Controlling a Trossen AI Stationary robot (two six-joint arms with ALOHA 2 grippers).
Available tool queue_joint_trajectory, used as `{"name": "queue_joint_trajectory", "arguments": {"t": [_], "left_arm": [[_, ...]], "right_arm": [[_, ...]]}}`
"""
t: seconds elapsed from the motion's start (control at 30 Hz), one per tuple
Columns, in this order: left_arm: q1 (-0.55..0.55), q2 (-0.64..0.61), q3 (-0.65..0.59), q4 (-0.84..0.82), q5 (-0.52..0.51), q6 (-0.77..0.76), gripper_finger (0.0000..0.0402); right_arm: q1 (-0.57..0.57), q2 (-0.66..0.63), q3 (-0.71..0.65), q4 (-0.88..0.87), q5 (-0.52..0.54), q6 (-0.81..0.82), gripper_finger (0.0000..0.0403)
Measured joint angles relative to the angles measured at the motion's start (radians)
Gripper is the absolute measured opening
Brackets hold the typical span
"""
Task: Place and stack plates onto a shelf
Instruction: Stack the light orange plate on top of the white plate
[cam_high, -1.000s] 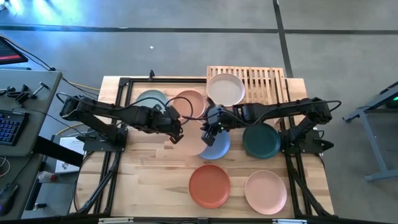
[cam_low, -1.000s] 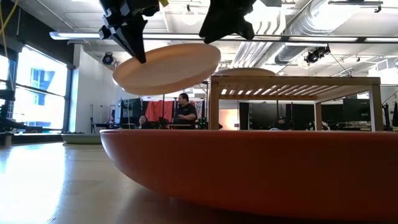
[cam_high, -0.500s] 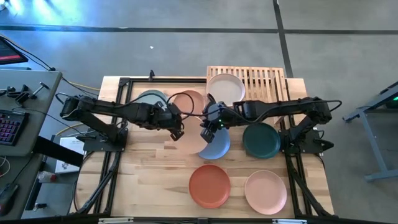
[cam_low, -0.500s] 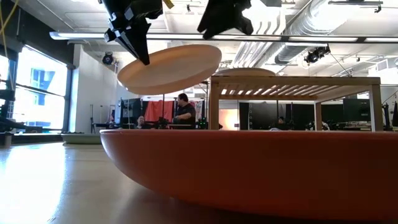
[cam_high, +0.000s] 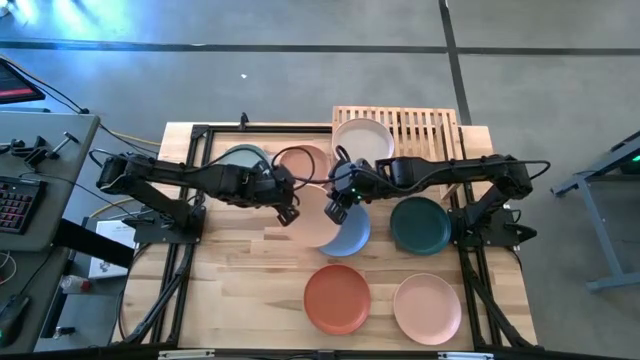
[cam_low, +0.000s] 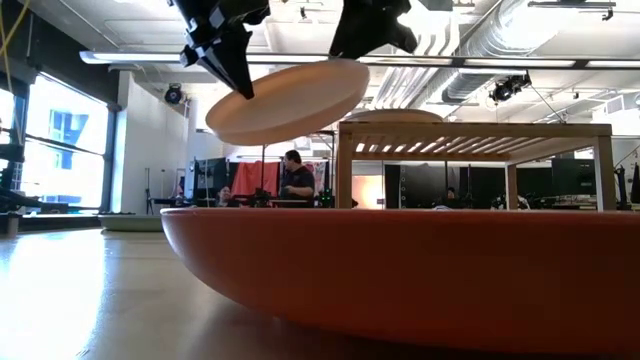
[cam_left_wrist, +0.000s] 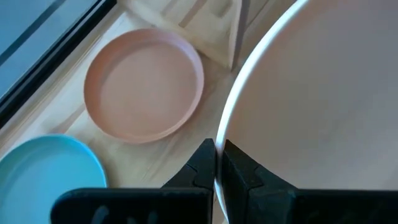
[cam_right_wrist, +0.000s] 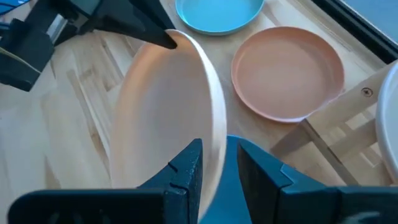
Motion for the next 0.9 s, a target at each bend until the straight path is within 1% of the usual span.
{"name": "queue_joint_trajectory", "arguments": {"t": [0.2, 0.4, 0.47, 0.6, 0.63, 0.73, 0.9], "left_arm": [[0.000, 0.000, 0.000, 0.058, -0.022, 0.027, 0.0000], [0.000, 0.000, 0.000, 0.071, -0.024, 0.042, 0.0000], [0.000, 0.000, 0.000, 0.072, -0.024, 0.042, 0.0000], [0.000, 0.000, 0.000, 0.077, -0.023, 0.042, 0.0001], [0.000, 0.000, 0.000, 0.080, -0.024, 0.041, 0.0001], [0.001, 0.000, 0.000, 0.094, -0.027, 0.042, 0.0001], [0.015, 0.000, 0.000, 0.103, -0.024, 0.052, 0.0001]], "right_arm": [[-0.001, 0.000, 0.000, -0.022, -0.013, 0.021, 0.0087], [-0.006, 0.000, 0.000, -0.068, -0.014, 0.064, 0.0082], [-0.006, 0.000, 0.000, -0.068, -0.017, 0.065, 0.0068], [-0.014, 0.000, 0.000, -0.075, -0.031, 0.096, 0.0016], [-0.018, 0.000, 0.000, -0.078, -0.035, 0.100, 0.0010], [-0.029, 0.000, 0.000, -0.085, -0.037, 0.128, 0.0012], [-0.042, 0.000, 0.000, -0.102, -0.054, 0.139, 0.0004]]}}
